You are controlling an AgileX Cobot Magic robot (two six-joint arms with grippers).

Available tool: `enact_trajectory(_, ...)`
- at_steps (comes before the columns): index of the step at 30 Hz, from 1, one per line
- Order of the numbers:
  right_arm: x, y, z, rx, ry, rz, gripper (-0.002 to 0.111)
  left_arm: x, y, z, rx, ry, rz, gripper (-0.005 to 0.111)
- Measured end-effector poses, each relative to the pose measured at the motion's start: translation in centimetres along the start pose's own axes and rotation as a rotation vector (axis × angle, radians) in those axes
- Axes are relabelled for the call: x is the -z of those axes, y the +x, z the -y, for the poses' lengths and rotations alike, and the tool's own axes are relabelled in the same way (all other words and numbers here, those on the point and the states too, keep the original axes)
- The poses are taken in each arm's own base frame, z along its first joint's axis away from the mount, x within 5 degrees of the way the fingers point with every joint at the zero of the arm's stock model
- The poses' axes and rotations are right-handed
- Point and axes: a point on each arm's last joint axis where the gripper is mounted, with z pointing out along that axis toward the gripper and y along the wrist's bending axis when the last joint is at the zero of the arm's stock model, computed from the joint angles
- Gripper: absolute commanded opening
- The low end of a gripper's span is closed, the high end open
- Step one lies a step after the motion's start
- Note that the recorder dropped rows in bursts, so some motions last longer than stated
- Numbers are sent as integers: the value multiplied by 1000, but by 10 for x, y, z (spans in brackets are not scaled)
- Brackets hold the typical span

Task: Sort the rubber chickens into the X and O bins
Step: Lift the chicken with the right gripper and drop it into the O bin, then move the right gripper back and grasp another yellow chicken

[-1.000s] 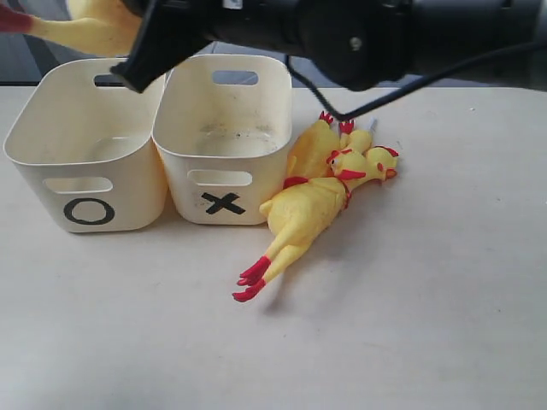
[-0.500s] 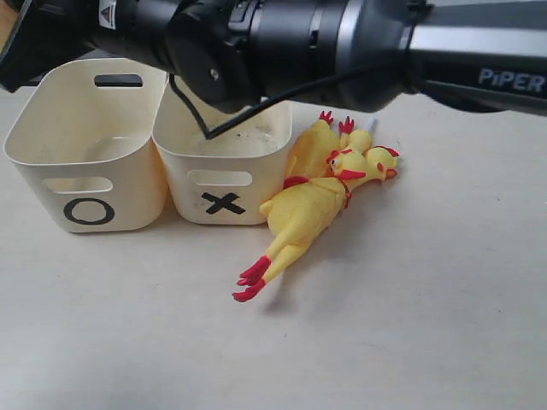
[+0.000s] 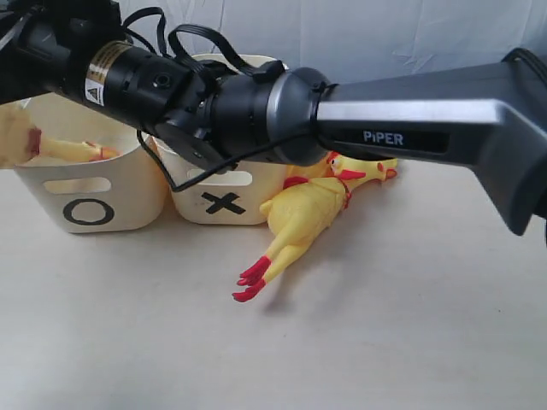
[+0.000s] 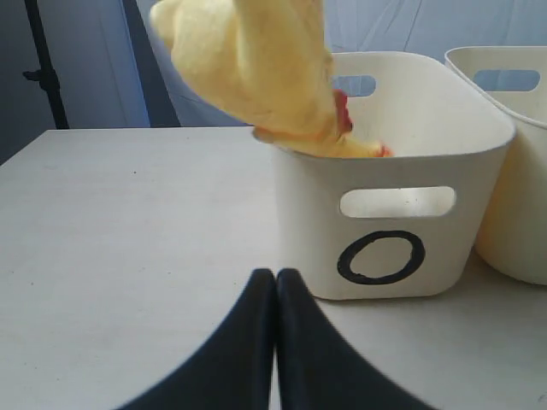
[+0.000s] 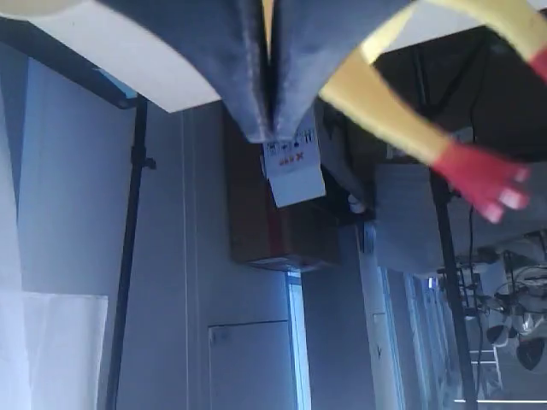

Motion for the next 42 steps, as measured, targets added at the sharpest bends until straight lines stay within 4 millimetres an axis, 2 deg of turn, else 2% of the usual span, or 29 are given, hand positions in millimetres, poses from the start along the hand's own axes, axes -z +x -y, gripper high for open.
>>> enact_trajectory(2, -1, 7, 1, 6, 9, -36, 9, 0, 0, 0, 0, 0, 0, 0)
enact_trajectory(6, -2, 20, 3, 7, 18, -77, 36, 0, 0, 0, 0, 0, 0, 0)
enact_trajectory(10, -2, 21, 3, 10, 21, -83, 58, 0, 0, 0, 0, 0, 0, 0)
enact_trajectory(14, -1, 17, 3, 37, 30, -103, 58, 0, 0, 0, 0, 0, 0, 0)
enact_trajectory(17, 3, 12, 5, 150, 48, -212, 57, 0, 0, 0, 0, 0, 0, 0)
enact_trajectory(23, 27, 15, 19, 443, 117, -660, 55, 0, 0, 0, 0, 0, 0, 0)
enact_trajectory(26, 45, 23, 30, 569, 168, -912, 46, 0, 0, 0, 0, 0, 0, 0)
enact_trajectory(29, 59, 26, 39, 634, 225, -1090, 39, 0, 0, 0, 0, 0, 0, 0)
enact_trajectory(32, 69, 25, 46, 633, 265, -1192, 44, 0, 0, 0, 0, 0, 0, 0)
enact_trajectory(36, 84, 17, 53, 630, 294, -1277, 56, 0, 0, 0, 0, 0, 0, 0)
enact_trajectory(42, 125, -2, 63, 570, 348, -1369, 57, 0, 0, 0, 0, 0, 0, 0)
